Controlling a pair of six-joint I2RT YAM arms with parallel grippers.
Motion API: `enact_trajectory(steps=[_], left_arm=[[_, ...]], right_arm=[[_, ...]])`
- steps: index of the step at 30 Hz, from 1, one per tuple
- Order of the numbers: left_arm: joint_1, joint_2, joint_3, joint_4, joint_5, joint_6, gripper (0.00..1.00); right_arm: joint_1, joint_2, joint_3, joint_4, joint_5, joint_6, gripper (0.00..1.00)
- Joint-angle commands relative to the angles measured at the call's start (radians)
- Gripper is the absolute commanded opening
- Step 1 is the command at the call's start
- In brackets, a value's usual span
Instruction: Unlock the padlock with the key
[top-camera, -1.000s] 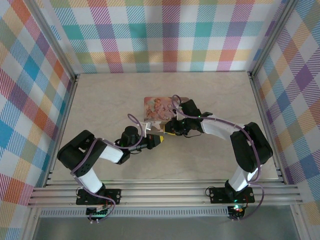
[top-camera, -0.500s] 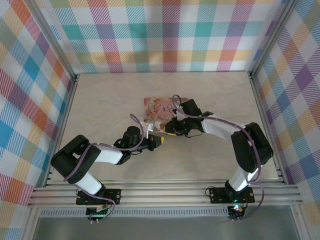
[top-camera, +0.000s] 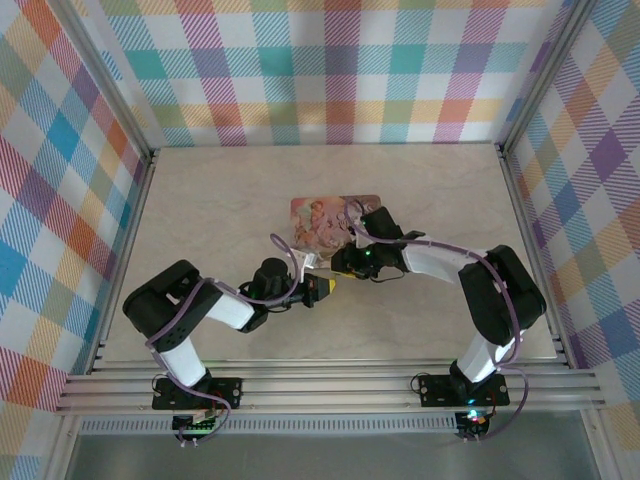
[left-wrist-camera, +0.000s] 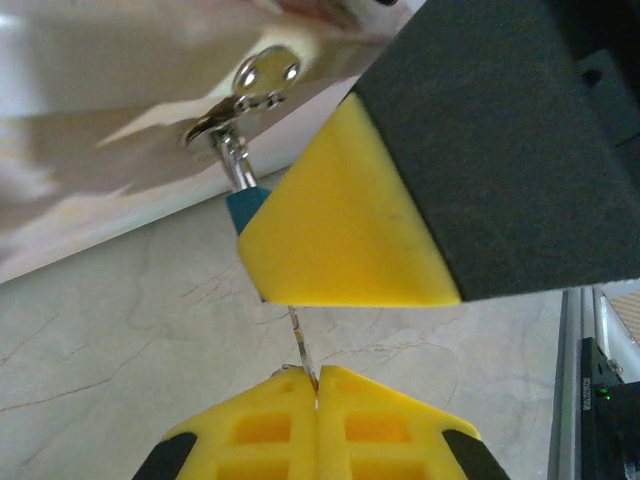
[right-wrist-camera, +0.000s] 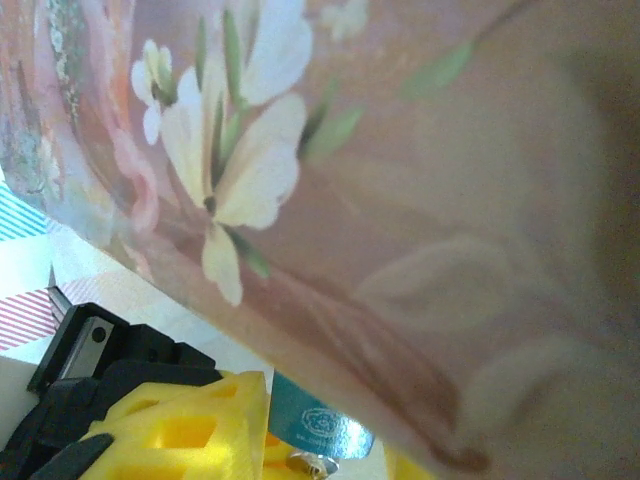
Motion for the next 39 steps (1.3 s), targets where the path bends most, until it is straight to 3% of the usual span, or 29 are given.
enact_trajectory(steps=[1,8,18,28,39], left_arm=[[-0.001,0.022,0.011,0.167,-0.042,0.012,0.00],[0.000,0.050,-0.015,0.185,-0.098,-0.008,0.00],[-0.002,0.063,-0.022,0.181,-0.107,-0.020,0.00],[-0.014,0.097,-0.013,0.200,-0.110,-0.029,0.00],[-0.022,0.104,-0.012,0.215,-0.117,-0.036,0.00]], right_arm=[[0.029,-0.038,-0.030,-0.019,-0.038,0.048,0.38],[0.029,-0.050,-0.053,0.001,-0.001,0.077,0.41],[0.029,-0.095,-0.104,0.081,0.099,0.209,0.55],[0.029,-0.115,-0.175,0.209,0.181,0.400,0.57],[0.031,-0.077,-0.156,0.194,0.214,0.430,0.55]])
